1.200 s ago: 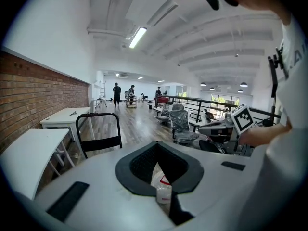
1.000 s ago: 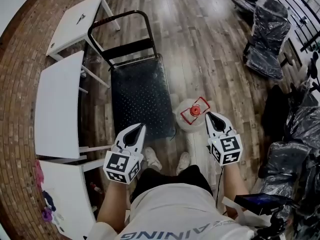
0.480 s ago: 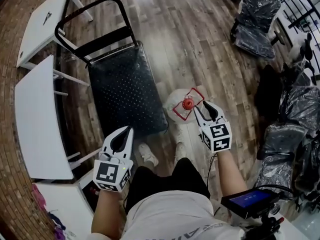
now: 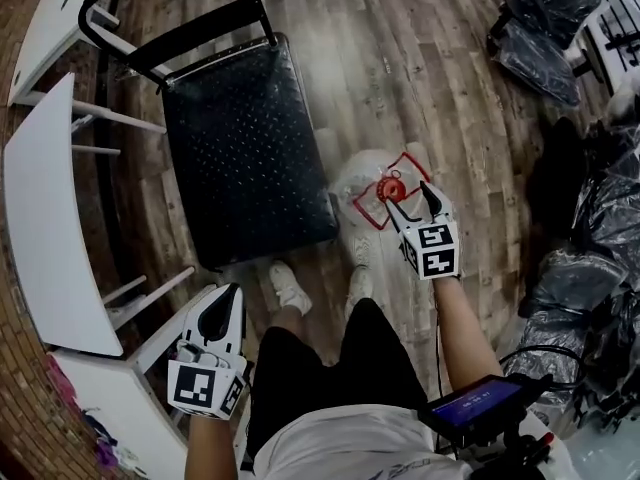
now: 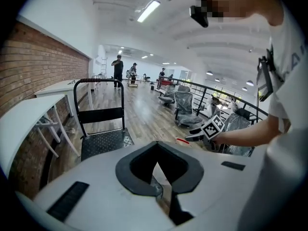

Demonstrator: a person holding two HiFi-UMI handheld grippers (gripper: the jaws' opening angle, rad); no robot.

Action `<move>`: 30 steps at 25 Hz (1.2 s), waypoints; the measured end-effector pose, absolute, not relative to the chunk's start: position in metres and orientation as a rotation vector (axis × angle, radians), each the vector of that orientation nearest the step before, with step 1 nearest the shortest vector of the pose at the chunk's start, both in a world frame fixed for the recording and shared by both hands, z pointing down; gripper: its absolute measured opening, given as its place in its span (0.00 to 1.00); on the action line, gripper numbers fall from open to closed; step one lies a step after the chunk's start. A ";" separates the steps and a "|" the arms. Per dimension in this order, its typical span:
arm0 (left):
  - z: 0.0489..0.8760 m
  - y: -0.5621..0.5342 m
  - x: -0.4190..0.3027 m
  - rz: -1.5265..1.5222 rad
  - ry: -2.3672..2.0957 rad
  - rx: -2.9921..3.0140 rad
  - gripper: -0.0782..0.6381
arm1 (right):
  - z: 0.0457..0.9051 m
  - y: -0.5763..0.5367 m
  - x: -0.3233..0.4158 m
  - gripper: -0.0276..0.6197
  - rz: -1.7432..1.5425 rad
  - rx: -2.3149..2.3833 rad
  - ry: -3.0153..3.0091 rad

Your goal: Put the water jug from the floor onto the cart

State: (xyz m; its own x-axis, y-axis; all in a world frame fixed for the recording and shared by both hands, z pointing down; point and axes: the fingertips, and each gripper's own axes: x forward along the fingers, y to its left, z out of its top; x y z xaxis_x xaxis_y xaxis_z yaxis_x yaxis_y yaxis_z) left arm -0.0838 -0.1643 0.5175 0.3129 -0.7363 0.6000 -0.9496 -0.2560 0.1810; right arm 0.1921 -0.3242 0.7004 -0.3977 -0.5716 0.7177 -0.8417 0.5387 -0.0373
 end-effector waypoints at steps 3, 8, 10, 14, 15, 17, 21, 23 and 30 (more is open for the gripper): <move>0.534 -0.156 -0.090 0.529 -1.504 2.015 0.11 | 0.736 -0.329 0.193 0.54 0.547 1.113 -2.086; 0.559 -0.140 -0.096 0.535 -1.535 1.928 0.11 | 0.789 -0.333 0.197 0.57 0.574 1.072 -2.023; 0.564 -0.134 -0.102 0.548 -1.549 1.902 0.11 | 0.810 -0.330 0.193 0.57 0.580 1.038 -1.999; 0.571 -0.126 -0.108 0.558 -1.578 1.862 0.11 | 0.840 -0.329 0.193 0.57 0.589 1.003 -1.965; 0.573 -0.125 -0.109 0.557 -1.582 1.856 0.11 | 0.844 -0.329 0.194 0.57 0.592 0.999 -1.953; 0.574 -0.124 -0.109 0.558 -1.585 1.849 0.11 | 0.850 -0.330 0.197 0.56 0.594 1.002 -1.929; 0.574 -0.123 -0.108 0.560 -1.575 1.852 0.11 | 0.854 -0.332 0.200 0.56 0.587 1.019 -1.919; 0.573 -0.123 -0.108 0.570 -1.574 1.860 0.11 | 0.853 -0.331 0.200 0.53 0.576 1.021 -1.923; 0.572 -0.123 -0.109 0.550 -1.571 1.857 0.11 | 0.846 -0.320 0.201 0.52 0.565 1.050 -1.906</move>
